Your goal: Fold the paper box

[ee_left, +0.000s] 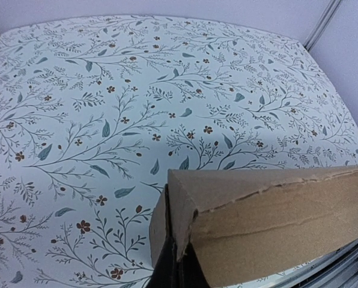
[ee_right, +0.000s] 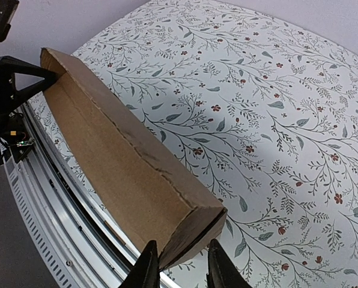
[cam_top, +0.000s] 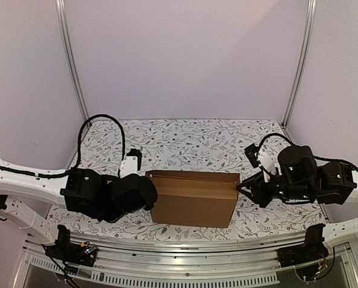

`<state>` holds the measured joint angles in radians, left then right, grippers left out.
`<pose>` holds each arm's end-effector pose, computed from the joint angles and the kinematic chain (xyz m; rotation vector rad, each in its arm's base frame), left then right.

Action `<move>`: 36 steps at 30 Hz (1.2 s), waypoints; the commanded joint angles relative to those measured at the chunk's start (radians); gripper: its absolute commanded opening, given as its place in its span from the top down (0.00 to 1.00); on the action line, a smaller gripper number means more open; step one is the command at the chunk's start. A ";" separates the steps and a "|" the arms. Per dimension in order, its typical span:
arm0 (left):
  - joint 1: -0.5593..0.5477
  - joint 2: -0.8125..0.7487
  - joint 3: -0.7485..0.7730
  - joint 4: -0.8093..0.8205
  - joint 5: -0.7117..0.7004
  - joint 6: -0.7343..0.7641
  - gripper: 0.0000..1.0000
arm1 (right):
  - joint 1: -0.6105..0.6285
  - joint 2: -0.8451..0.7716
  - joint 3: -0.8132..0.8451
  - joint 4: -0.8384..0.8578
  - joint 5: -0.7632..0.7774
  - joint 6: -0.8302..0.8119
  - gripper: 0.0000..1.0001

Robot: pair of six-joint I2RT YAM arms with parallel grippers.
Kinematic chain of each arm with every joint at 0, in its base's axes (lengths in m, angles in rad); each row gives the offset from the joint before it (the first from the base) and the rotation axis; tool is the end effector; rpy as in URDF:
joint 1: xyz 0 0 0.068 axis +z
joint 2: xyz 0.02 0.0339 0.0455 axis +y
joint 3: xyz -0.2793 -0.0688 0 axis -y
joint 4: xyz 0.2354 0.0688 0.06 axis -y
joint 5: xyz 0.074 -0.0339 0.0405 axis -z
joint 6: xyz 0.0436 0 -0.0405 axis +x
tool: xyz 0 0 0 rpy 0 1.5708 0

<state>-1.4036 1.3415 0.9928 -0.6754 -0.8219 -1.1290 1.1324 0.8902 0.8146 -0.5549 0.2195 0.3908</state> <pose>0.0735 -0.2433 0.2729 0.0347 2.2073 -0.2998 0.0840 0.1568 0.3039 -0.6975 2.1415 0.6092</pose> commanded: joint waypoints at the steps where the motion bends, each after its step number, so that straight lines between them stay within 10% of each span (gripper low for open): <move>1: -0.020 0.066 -0.057 -0.146 0.181 0.000 1.00 | 0.007 -0.007 0.026 -0.031 0.021 -0.004 0.74; 8: -0.023 0.070 -0.060 -0.146 0.178 -0.006 1.00 | 0.028 0.017 0.002 -0.001 0.016 0.002 0.77; 14: -0.027 0.074 -0.065 -0.146 0.181 -0.011 1.00 | 0.073 0.039 -0.055 0.035 0.053 0.024 1.00; 29: -0.040 0.088 -0.059 -0.134 0.188 -0.022 1.00 | 0.241 0.149 -0.123 0.074 0.218 0.138 1.00; 32: -0.043 0.095 -0.056 -0.135 0.187 -0.022 1.00 | 0.241 0.145 -0.088 0.053 0.232 0.134 0.75; 36: -0.044 0.099 -0.058 -0.134 0.182 -0.027 1.00 | 0.242 0.111 0.031 -0.015 0.295 0.078 0.66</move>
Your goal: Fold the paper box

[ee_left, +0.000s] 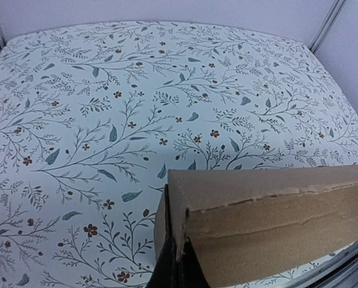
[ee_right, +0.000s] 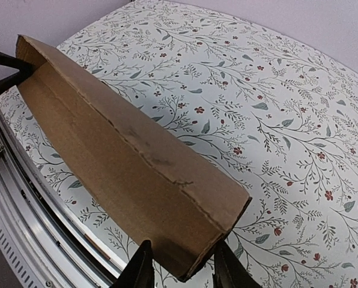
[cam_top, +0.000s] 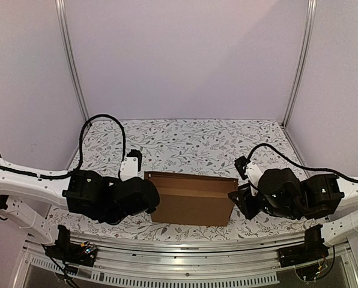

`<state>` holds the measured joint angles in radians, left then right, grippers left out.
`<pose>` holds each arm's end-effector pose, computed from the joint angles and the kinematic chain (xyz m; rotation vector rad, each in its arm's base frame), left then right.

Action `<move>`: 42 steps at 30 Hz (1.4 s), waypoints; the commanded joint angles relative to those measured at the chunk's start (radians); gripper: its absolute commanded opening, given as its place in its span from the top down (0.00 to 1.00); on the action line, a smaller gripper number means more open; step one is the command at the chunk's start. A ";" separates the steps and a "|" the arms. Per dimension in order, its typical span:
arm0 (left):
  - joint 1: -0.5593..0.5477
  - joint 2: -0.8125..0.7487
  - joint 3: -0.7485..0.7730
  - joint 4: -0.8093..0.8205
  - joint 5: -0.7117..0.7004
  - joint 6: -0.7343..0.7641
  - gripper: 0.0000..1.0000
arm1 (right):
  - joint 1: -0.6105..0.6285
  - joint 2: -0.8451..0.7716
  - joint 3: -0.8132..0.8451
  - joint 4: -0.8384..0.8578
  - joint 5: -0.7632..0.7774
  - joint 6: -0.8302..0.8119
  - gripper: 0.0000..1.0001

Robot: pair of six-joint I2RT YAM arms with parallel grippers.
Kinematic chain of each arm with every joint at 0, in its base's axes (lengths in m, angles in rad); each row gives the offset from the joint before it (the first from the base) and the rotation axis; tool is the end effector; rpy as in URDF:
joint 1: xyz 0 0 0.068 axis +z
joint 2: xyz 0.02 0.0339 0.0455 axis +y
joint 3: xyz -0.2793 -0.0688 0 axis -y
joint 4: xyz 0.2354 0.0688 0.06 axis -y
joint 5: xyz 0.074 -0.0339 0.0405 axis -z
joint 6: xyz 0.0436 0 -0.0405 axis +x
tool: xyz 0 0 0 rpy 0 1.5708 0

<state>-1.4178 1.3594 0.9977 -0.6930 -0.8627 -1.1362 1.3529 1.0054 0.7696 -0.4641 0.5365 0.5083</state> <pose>0.0713 -0.2453 0.2704 0.0435 2.1832 -0.2587 0.0647 0.1890 0.2809 -0.6379 2.0986 0.4545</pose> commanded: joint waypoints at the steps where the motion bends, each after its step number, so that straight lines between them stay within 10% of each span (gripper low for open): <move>1: -0.031 0.081 -0.064 -0.117 0.222 -0.021 1.00 | 0.021 -0.010 0.114 -0.128 0.000 -0.073 0.64; 10: -0.032 0.081 -0.059 -0.118 0.212 -0.020 1.00 | 0.019 0.099 0.413 -0.087 0.146 -0.343 0.62; 16: -0.037 0.076 -0.053 -0.125 0.205 -0.026 1.00 | -0.001 0.309 0.498 0.045 0.141 -0.377 1.00; 26: -0.049 0.079 -0.039 -0.124 0.200 -0.031 0.99 | -0.002 0.535 0.456 0.167 0.186 -0.327 1.00; 42: -0.086 -0.084 -0.036 -0.106 0.356 0.033 0.48 | 0.009 0.563 0.243 0.244 0.175 -0.089 1.00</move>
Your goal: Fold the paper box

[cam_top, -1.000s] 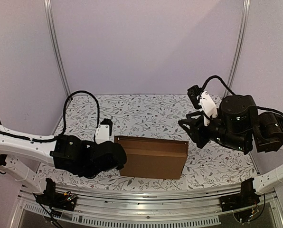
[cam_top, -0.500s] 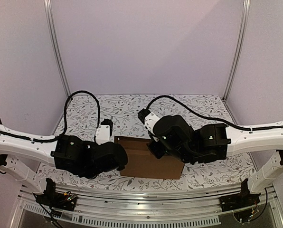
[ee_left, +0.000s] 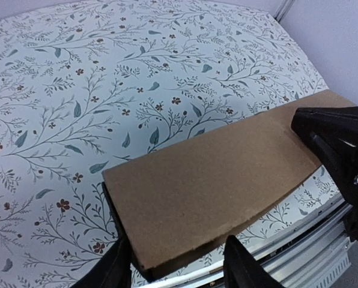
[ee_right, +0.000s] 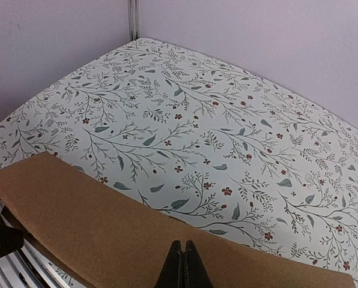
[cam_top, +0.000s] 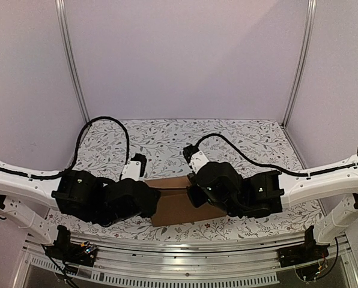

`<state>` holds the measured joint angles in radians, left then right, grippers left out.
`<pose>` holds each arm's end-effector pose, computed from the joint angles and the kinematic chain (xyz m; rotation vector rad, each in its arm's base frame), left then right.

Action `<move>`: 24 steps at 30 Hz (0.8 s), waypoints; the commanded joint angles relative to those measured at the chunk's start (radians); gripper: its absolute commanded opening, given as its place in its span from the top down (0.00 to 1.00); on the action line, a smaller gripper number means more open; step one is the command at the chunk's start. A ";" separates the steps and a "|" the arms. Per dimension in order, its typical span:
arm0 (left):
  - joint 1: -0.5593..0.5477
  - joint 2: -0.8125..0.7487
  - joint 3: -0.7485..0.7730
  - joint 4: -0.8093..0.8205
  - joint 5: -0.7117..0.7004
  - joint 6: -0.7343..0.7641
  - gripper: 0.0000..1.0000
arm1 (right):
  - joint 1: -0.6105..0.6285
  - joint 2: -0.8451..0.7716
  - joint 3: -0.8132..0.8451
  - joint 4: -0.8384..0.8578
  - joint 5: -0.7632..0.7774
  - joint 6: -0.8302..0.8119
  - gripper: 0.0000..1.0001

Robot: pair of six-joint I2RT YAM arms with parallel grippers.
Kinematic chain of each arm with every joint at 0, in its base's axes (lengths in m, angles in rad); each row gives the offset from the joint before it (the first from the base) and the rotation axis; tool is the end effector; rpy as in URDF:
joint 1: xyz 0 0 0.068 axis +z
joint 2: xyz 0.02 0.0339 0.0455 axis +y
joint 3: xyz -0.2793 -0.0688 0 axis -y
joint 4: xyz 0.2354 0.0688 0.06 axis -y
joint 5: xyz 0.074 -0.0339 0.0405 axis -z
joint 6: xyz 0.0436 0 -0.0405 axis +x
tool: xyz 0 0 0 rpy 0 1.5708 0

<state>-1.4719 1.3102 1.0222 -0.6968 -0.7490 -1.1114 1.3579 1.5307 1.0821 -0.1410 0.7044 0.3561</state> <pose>0.0542 -0.2452 0.2858 0.1405 2.2542 -0.4075 0.0986 0.3225 0.2849 -0.6115 1.9286 0.3239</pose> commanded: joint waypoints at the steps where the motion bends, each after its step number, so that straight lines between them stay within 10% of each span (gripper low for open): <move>1: -0.035 -0.056 -0.078 -0.096 0.269 0.012 0.45 | 0.005 0.042 -0.079 -0.075 0.011 0.075 1.00; 14: -0.016 -0.420 -0.097 0.010 0.368 0.232 0.28 | 0.007 0.087 -0.198 0.000 -0.024 0.175 1.00; 16: 0.016 -0.431 -0.059 -0.013 0.331 0.298 0.02 | 0.009 0.085 -0.201 0.004 -0.032 0.175 1.00; 24: 0.225 -0.363 -0.004 0.155 0.514 0.595 0.02 | 0.012 0.087 -0.199 0.010 -0.050 0.169 1.00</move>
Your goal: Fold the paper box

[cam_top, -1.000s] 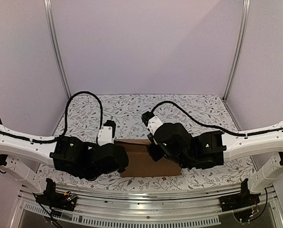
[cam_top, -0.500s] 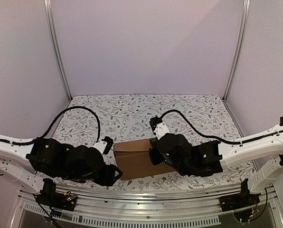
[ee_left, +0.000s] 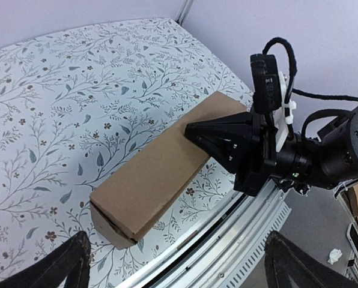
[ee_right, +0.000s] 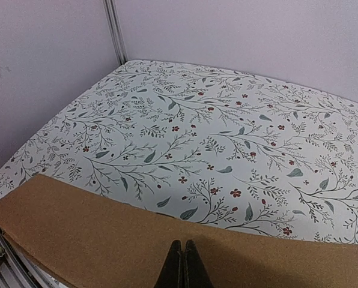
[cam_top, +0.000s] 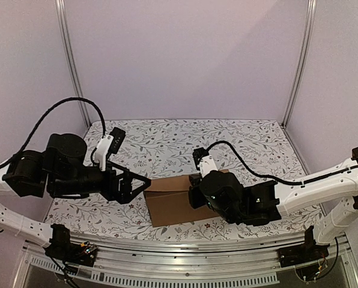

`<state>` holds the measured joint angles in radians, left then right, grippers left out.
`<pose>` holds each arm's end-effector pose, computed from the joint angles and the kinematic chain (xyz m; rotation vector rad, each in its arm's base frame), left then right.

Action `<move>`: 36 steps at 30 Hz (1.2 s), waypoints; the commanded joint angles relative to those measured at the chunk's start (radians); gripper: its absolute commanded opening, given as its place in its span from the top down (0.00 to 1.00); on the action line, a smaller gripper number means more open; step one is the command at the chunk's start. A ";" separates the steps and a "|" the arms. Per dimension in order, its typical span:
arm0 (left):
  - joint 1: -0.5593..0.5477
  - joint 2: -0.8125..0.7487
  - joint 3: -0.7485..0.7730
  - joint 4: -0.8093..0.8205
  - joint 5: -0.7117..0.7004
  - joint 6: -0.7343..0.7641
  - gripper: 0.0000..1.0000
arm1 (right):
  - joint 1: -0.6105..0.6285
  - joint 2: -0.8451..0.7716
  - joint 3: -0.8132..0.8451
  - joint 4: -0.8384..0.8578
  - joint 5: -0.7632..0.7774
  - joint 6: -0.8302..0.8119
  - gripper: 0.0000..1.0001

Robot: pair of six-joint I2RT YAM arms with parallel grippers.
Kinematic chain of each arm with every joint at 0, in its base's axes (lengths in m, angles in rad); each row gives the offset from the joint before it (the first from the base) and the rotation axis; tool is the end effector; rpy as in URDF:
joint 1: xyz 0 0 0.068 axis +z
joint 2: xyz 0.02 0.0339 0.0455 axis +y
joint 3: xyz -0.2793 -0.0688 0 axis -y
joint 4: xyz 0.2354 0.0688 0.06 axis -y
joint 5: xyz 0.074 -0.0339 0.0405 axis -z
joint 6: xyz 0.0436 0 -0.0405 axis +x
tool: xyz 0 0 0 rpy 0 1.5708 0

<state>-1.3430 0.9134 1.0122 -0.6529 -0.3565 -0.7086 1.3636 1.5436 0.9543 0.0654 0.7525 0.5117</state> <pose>0.0544 -0.1674 0.3571 0.4752 2.1537 -0.8407 0.0977 0.3198 0.2588 -0.3950 1.9310 0.4449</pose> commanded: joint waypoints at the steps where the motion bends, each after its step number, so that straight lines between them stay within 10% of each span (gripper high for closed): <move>1: 0.128 0.036 -0.005 0.159 0.168 0.216 0.06 | 0.006 0.075 -0.071 -0.197 -0.100 0.013 1.00; 8: 0.271 0.079 -0.057 0.346 0.416 0.329 1.00 | 0.006 0.078 -0.068 -0.199 -0.126 0.013 1.00; 25: 0.396 0.087 -0.596 0.851 0.614 0.233 1.00 | 0.006 0.077 -0.061 -0.219 -0.137 0.012 1.00; 36: 0.398 -0.013 -0.669 0.803 0.580 0.228 1.00 | -0.046 -0.169 -0.006 -0.284 -0.202 -0.132 1.00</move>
<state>-0.9627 0.8917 0.3775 0.2752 0.2462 -0.4824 1.3518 1.4666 0.9565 -0.0242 0.6395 0.4603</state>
